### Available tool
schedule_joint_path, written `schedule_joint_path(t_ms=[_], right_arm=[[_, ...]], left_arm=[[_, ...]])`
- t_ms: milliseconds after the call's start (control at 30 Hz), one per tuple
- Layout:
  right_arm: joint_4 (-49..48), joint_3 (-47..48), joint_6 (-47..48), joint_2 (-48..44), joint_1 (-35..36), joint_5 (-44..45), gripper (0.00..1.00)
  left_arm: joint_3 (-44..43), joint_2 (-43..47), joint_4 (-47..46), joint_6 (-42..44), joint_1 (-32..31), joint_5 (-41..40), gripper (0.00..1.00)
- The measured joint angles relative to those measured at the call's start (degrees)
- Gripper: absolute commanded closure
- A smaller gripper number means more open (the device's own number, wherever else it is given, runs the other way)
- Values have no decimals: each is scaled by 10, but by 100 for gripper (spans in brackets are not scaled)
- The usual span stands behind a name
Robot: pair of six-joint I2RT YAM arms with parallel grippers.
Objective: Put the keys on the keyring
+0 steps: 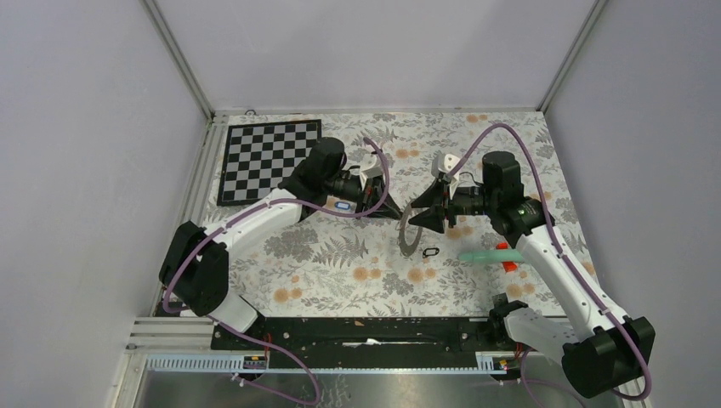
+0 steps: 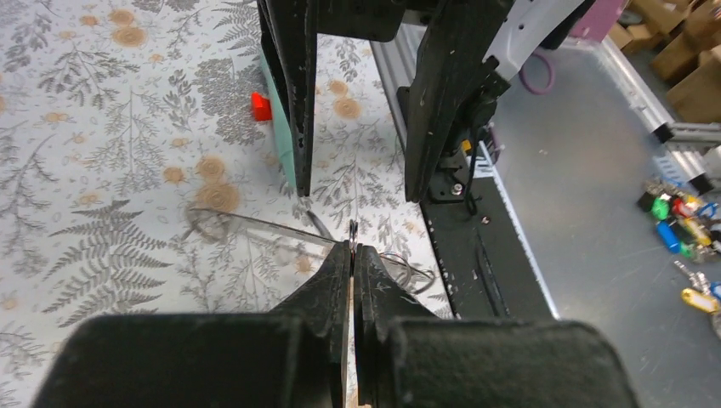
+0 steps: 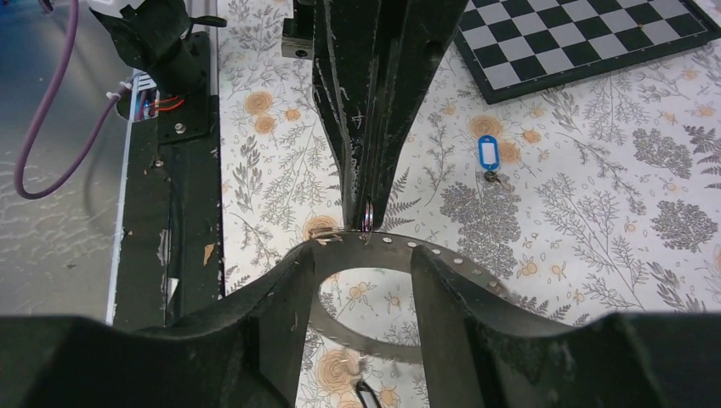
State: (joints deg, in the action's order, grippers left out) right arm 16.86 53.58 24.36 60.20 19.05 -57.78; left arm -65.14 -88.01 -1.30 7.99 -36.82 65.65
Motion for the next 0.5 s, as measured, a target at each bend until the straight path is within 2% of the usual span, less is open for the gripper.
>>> schedule_joint_path(t_ms=[100, 233, 500], right_arm=[[-7, -7, -4, 0, 0, -8, 48], [-12, -18, -5, -3, 0, -9, 50], [-20, -21, -9, -5, 0, -9, 53]], left_arm=[[27, 1, -78, -80, 0, 4, 100], [42, 1, -137, -144, 0, 8, 100], [59, 1, -205, -199, -2, 22, 100]])
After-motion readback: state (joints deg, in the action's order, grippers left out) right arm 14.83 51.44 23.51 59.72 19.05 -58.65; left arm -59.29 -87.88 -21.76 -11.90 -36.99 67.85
